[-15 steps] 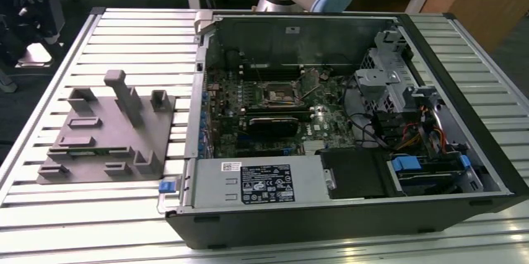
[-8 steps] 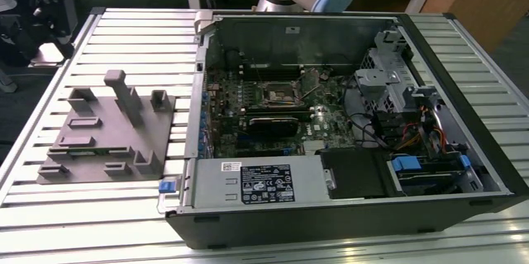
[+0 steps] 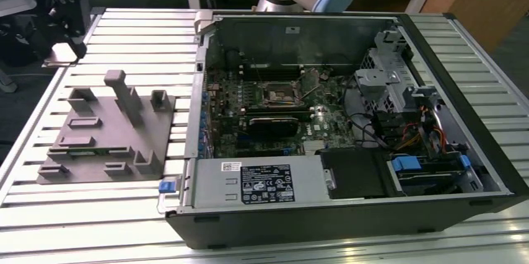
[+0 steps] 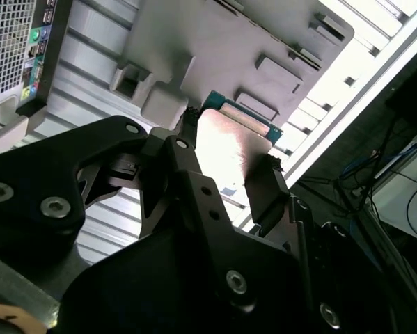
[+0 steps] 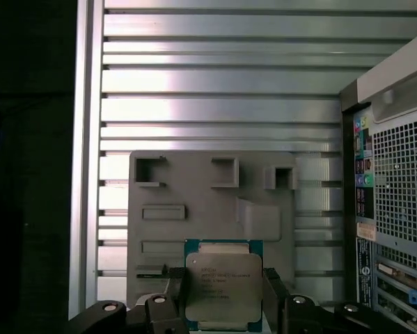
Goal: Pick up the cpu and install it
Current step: 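Pick up the cpu and move it towards the insertion slot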
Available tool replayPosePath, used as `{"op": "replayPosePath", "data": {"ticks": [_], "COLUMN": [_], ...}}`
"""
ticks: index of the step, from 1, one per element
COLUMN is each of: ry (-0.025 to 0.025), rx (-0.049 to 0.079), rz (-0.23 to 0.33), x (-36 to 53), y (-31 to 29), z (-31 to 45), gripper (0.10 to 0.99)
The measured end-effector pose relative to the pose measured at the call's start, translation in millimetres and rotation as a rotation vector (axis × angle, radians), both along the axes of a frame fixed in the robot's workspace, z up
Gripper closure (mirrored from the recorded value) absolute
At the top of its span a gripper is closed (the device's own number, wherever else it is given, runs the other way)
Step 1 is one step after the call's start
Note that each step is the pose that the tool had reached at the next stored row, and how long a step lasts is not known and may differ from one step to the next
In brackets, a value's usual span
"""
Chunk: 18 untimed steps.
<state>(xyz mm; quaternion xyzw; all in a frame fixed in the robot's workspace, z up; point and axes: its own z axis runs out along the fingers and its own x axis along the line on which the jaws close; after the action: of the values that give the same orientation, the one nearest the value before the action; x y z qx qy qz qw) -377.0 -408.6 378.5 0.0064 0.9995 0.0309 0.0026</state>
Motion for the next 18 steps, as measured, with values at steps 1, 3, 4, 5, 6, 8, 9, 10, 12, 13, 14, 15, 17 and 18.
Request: {"op": "replayPosePath", "data": {"ticks": [1,3,4,5,6,8,9,10,12,13,14,15,17,18], "ry": [0.0,-0.0002,-0.0002,-0.0001,-0.0001,-0.0001,-0.0001,-0.0002,-0.0002,-0.0001,0.0,-0.0001,-0.0002,-0.0001], "rx": [0.0,0.0,0.0,0.0,0.0,0.0,0.0,0.0,0.0,0.0,0.0,0.0,0.0,0.0], "rz": [0.0,0.0,0.0,0.0,0.0,0.0,0.0,0.0,0.0,0.0,0.0,0.0,0.0,0.0], "x": [2.6,8.6,11.2,13.6,16.0,20.3,22.4,24.8,29.3,31.7,34.3,36.7,42.2,45.3], "y": [0.0,0.0,0.0,0.0,0.0,0.0,0.0,0.0,0.0,0.0,0.0,0.0,0.0,0.0], "z": [0.0,-0.1,-0.1,-0.1,-0.1,-0.1,-0.1,-0.1,-0.1,-0.1,-0.1,-0.1,-0.2,-0.1], "gripper": [0.557,0.557,0.557,0.557,0.557,0.557,0.557,0.557,0.557,0.557,0.557,0.557,0.557,0.557]}}
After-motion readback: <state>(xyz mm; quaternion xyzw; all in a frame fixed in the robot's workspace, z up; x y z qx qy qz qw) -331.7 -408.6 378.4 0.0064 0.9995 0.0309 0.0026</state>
